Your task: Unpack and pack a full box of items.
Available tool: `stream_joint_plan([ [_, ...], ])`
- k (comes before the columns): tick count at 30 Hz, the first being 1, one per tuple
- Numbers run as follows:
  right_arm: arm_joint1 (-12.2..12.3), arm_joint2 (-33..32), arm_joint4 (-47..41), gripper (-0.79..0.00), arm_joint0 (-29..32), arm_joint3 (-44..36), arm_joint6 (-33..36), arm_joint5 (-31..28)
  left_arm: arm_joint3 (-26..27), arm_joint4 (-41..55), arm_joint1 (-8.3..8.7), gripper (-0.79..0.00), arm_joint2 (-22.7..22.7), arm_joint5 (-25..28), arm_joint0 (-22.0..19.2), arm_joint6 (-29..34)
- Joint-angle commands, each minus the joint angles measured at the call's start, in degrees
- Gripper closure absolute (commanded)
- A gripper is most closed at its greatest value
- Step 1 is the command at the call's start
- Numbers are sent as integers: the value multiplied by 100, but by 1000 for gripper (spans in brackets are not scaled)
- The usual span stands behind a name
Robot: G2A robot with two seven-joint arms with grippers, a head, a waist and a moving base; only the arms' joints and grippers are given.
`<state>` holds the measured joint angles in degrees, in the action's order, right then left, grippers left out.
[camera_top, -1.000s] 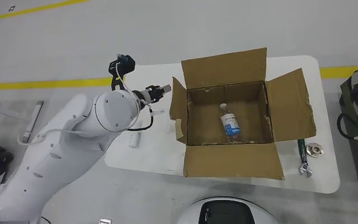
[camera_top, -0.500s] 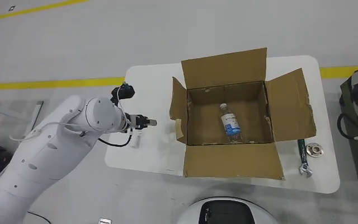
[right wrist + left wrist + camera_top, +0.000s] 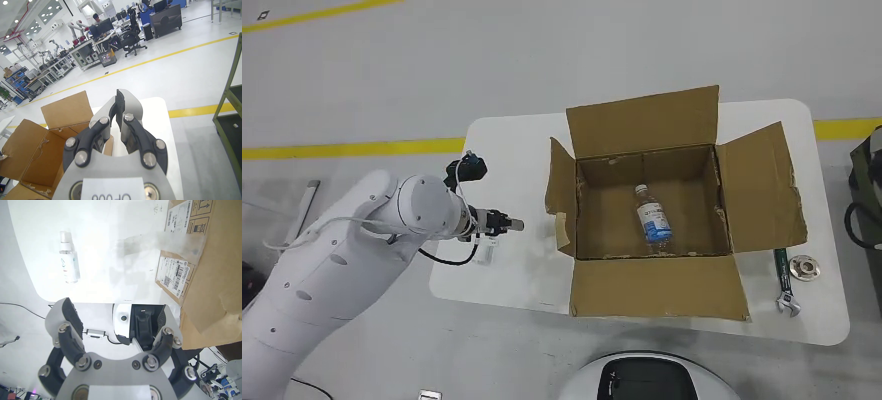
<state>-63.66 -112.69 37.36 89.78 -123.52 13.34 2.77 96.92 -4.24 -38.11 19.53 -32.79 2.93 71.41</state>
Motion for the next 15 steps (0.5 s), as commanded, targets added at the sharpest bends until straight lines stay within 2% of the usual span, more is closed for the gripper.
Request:
stream_joint_plan([
  [1,0,0,0,0,0,0,0,0,58,24,-14,-785,-6,71,118,-220],
  [5,0,0,0,0,0,0,0,0,-29,-70,-75,-785,-25,352,203,-305],
  [8,0,0,0,0,0,0,0,0,-284,-180,-128,-785,-52,497,302,-476],
  [15,0,0,0,0,0,0,0,0,-1132,-141,-247,-785,-53,984,622,-895],
])
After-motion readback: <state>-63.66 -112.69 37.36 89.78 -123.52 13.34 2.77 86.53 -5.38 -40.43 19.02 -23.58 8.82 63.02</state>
